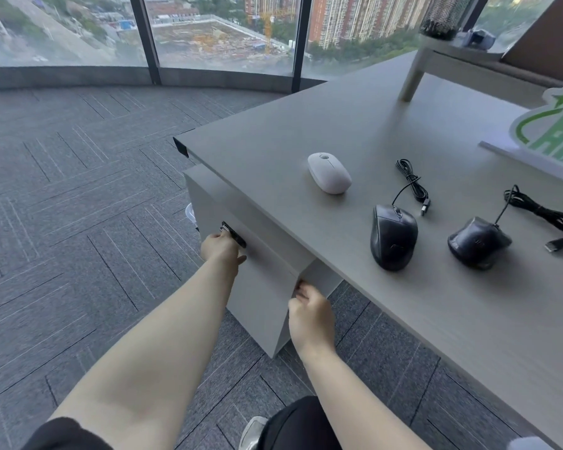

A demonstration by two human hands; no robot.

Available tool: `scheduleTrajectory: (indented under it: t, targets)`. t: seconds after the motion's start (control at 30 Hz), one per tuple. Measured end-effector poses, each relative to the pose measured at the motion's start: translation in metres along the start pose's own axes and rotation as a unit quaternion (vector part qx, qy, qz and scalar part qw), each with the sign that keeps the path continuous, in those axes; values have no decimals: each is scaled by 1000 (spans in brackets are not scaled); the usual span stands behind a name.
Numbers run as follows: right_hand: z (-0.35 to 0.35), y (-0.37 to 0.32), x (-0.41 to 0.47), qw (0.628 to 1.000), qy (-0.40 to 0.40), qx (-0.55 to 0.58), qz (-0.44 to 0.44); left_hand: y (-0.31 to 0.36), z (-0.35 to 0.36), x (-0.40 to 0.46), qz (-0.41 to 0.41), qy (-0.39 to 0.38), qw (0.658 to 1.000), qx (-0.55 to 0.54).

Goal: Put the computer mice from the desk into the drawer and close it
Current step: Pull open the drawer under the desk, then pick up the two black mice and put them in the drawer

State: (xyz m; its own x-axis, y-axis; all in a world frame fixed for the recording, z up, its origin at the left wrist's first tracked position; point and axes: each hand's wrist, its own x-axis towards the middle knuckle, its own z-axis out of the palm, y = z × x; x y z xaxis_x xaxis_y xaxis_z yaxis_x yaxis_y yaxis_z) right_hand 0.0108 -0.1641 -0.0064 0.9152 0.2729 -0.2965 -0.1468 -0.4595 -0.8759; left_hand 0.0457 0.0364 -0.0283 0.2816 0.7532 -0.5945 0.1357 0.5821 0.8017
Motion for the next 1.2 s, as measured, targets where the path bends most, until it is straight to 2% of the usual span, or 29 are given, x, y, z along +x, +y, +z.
scheduleTrajectory:
  t: [0.23,0.67,0.87,1.03,1.07,1.13,1.2]
  targets:
    - [-4,1,-30,996,-79,-26,-25,-3,-38,-17,5,52,998,-40]
    - [75,16,-143,947,-273,-136,-104,-14,-240,-57,11,137,988,-69]
    - [97,16,-172,924,-326,-159,-121,-13,-284,-74,20,156,986,-56]
    - [96,9,-181,907,-362,-173,-127,-10,-304,-81,-6,140,990,-5]
    - [91,5,-181,907,-359,-172,-136,-7,-305,-80,4,167,985,37]
    - [73,-12,-175,924,-318,-137,-163,3,-298,-82,67,244,952,171]
    - [40,-34,-159,950,-241,-70,-186,19,-266,-104,198,230,923,237]
